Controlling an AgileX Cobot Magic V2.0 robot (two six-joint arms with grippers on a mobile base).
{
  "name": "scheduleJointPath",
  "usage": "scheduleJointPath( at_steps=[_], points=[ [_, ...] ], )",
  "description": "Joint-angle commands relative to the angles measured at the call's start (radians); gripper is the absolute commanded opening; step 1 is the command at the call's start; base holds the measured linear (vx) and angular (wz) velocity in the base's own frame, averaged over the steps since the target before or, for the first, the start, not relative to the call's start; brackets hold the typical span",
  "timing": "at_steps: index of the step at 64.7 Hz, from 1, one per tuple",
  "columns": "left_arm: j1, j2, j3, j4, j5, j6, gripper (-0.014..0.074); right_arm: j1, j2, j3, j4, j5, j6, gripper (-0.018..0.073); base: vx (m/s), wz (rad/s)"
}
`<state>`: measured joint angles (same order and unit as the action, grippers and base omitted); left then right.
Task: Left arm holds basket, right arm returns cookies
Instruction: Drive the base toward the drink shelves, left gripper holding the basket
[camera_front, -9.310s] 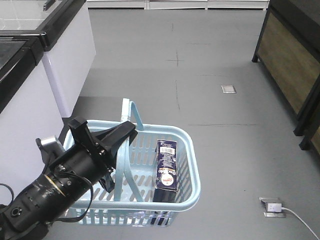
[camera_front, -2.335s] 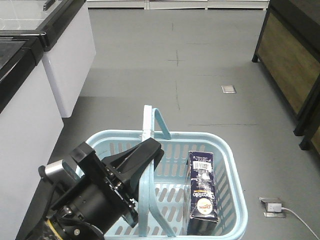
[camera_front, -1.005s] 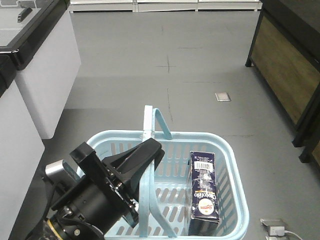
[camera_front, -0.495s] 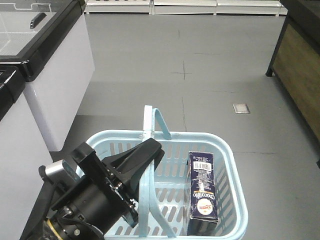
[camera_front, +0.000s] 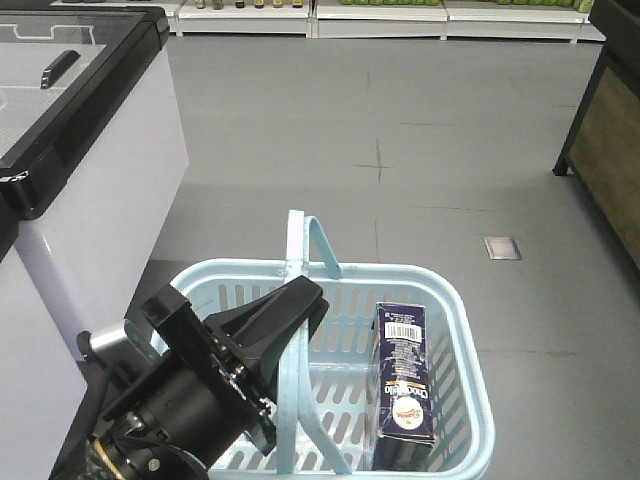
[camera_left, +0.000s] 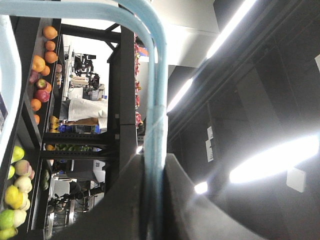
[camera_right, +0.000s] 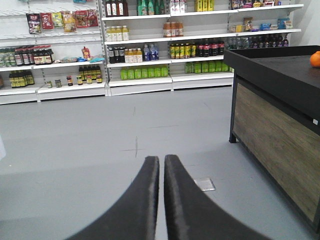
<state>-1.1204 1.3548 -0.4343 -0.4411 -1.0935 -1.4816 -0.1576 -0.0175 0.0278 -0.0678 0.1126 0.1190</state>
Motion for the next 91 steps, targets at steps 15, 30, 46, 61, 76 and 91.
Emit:
scheduleJointPath(
  at_steps=[15, 30, 46, 61, 76, 91],
  points=[
    [-0.003, -0.035, -0.025, 0.031, -0.250, -0.003, -0.0003, -0.006, -0.006, 0.018, -0.005, -0.068, -0.007, -0.0006, 0.40, -0.08],
    [-0.003, -0.035, -0.025, 0.031, -0.250, -0.003, -0.0003, -0.006, -0.006, 0.018, -0.005, -0.068, -0.007, -0.0006, 0.43, -0.13],
    [-0.003, -0.035, -0.025, 0.030, -0.250, -0.003, -0.0003, -0.006, -0.006, 0.018, -0.005, -0.068, -0.007, -0.0006, 0.45, -0.06],
    [-0.003, -0.034, -0.025, 0.031, -0.248, -0.003, -0.0003, -0.006, -0.006, 0.018, -0.005, -0.068, -0.007, -0.0006, 0.49, -0.01],
    [-0.003, -0.034, -0.025, 0.030, -0.249, -0.003, -0.0003, -0.006, -0.006, 0.018, -0.005, -0.068, -0.007, -0.0006, 0.51, 0.02],
    [-0.003, -0.034, -0.025, 0.030, -0.249, -0.003, -0.0003, -0.006, -0.006, 0.018, -0.005, -0.068, -0.007, -0.0006, 0.54, 0.03]
  ],
)
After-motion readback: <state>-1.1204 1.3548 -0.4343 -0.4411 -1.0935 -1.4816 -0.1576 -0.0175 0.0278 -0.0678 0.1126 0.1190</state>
